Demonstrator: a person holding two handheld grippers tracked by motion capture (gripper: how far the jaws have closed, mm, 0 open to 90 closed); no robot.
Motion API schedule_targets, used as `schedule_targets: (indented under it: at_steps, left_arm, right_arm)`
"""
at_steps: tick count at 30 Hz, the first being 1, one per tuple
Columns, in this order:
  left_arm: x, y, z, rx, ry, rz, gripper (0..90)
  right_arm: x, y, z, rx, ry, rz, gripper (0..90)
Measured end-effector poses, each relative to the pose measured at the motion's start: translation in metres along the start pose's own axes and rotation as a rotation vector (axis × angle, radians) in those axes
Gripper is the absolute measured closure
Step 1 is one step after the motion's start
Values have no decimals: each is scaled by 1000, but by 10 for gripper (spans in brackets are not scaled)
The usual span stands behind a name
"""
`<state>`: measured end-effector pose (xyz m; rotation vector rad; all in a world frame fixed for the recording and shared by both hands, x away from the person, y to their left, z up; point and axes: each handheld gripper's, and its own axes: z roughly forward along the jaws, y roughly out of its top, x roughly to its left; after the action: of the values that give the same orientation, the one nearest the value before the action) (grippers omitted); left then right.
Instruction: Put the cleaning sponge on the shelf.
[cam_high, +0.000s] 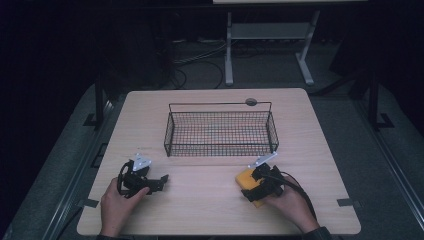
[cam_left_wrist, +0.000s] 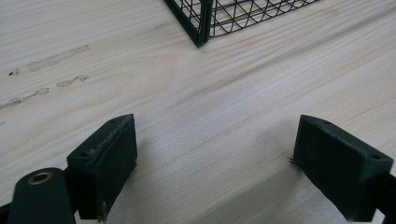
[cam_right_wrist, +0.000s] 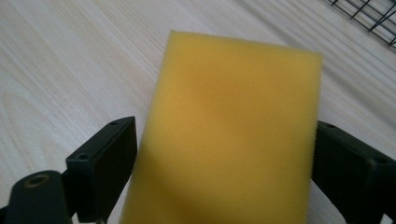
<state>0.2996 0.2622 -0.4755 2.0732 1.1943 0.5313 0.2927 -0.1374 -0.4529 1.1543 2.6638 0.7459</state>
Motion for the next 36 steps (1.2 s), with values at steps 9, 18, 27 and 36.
schedule_targets:
  at_steps: [9, 18, 27, 36]
  left_arm:
    - [0, 0, 0, 1, 0, 1, 126]
    - [0, 0, 0, 1, 0, 1, 127]
    - [0, 0, 0, 0, 0, 0, 126]
    - [0, 0, 0, -1, 0, -2, 126]
  right_arm:
    - [2, -1, 5, 29, -17, -20, 139]
    - [2, -2, 4, 28, -28, -26, 179]
    - [2, -3, 2, 28, -24, -31, 203]
    - [-3, -2, -2, 23, -12, -31, 205]
